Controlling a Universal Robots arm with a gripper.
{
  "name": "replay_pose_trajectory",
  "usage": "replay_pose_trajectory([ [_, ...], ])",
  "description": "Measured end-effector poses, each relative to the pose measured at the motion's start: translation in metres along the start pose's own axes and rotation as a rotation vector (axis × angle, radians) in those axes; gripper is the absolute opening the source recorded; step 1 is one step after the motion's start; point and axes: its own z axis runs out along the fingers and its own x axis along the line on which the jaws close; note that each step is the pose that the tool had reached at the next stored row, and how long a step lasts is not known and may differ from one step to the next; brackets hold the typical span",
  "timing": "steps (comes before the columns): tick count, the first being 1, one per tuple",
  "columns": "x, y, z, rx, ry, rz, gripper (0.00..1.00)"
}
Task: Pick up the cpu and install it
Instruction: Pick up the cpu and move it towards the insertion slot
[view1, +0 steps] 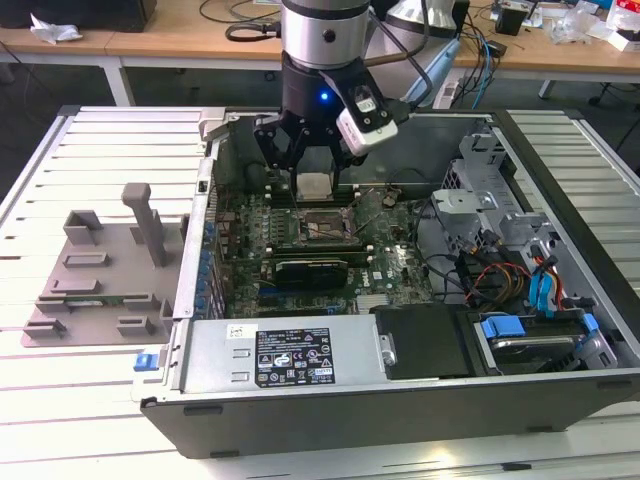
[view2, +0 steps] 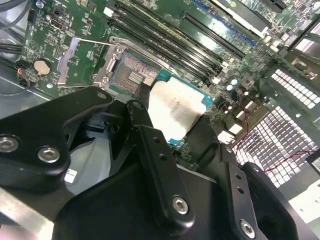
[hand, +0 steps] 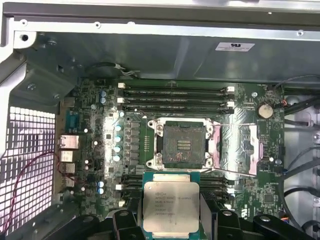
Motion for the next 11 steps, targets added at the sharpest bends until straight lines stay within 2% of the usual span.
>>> replay_pose_trajectory([
  [4, -0.0018, 0.0069, 0.0079, 0.0000, 0.0007, 0.000, 0.55],
  [8, -0.0048, 0.0150, 0.0131, 0.0000, 0.0017, 0.000, 0.55],
  [11, -0.0098, 0.0163, 0.0175, -0.0004, 0.0047, 0.000, 0.55],
])
